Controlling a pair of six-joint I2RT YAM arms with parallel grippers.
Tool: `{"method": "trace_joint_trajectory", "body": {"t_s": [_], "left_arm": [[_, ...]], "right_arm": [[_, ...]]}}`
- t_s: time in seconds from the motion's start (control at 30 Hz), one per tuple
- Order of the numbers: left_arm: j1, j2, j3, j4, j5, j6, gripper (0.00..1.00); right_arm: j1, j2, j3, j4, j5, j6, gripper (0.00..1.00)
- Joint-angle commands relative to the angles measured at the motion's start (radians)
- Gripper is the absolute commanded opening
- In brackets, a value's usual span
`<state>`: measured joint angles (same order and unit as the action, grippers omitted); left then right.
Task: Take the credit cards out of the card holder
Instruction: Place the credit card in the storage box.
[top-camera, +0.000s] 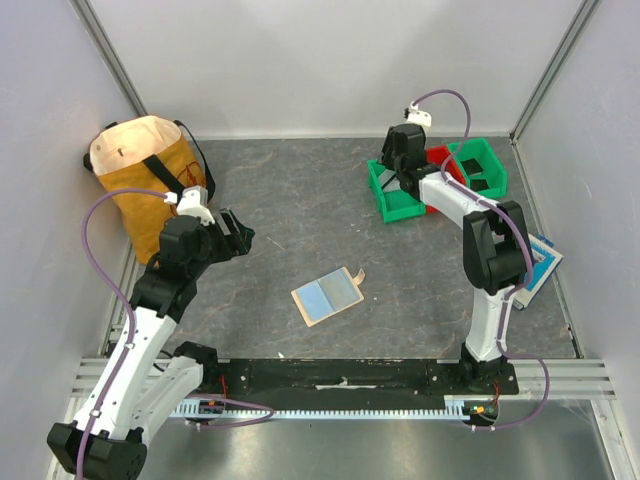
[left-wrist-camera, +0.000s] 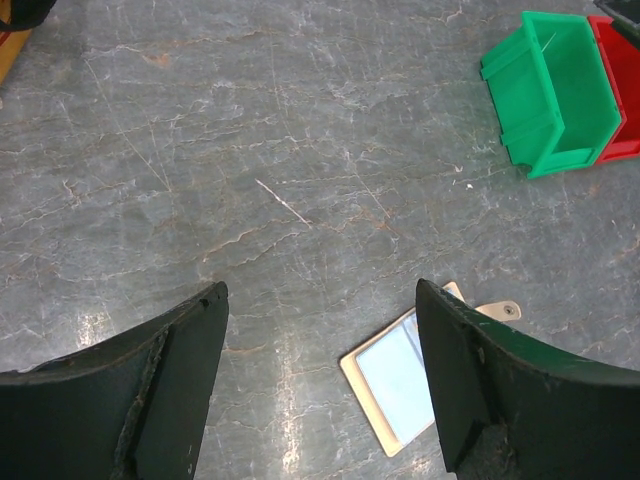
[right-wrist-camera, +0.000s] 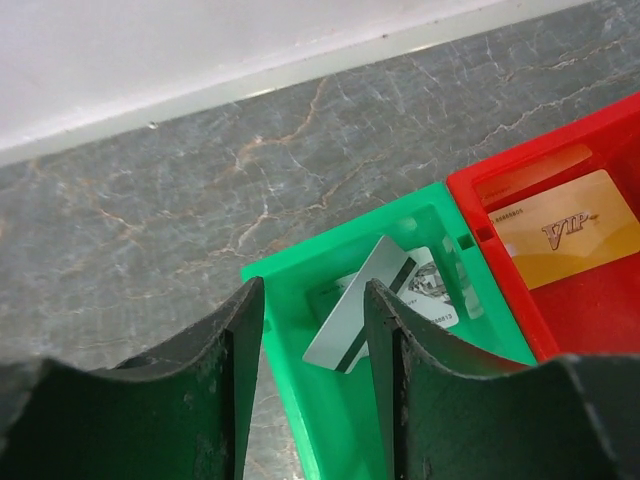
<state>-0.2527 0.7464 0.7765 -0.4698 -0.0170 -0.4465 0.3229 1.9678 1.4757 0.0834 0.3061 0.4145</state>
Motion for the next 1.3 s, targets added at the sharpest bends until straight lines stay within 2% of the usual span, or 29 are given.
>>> {"method": "trace_joint_trajectory", "body": {"t_s": [0.0, 0.37, 0.7, 0.77, 0.9, 1.13, 1.27], "left_arm": [[0.01, 0.007, -0.006, 0.023, 0.012, 0.038, 0.81], [0.012, 0.016, -0.008, 0.023, 0.037, 0.037, 0.8], [0.013, 0.019, -0.01, 0.023, 0.043, 0.037, 0.8], [0.013, 0.019, -0.01, 0.023, 0.043, 0.04, 0.8], [0.013, 0.019, -0.008, 0.023, 0.045, 0.037, 0.8], [0.012, 0.021, -0.011, 0.025, 0.048, 0.037, 0.8], [0.013, 0.022, -0.013, 0.026, 0.051, 0.037, 0.8]], "right_arm": [[-0.002, 0.065, 0.115, -0.14, 0.002, -0.071, 0.53], [-0.002, 0.163, 0.176, -0.175, 0.014, -0.005, 0.56], [-0.001, 0.226, 0.221, -0.2, 0.05, 0.033, 0.53], [-0.002, 0.226, 0.219, -0.203, 0.065, 0.043, 0.49], [-0.005, 0.22, 0.221, -0.22, 0.094, 0.061, 0.34], [-0.018, 0.161, 0.15, -0.189, 0.088, 0.101, 0.03], [-0.027, 0.122, 0.115, -0.186, 0.073, 0.098, 0.0]]}}
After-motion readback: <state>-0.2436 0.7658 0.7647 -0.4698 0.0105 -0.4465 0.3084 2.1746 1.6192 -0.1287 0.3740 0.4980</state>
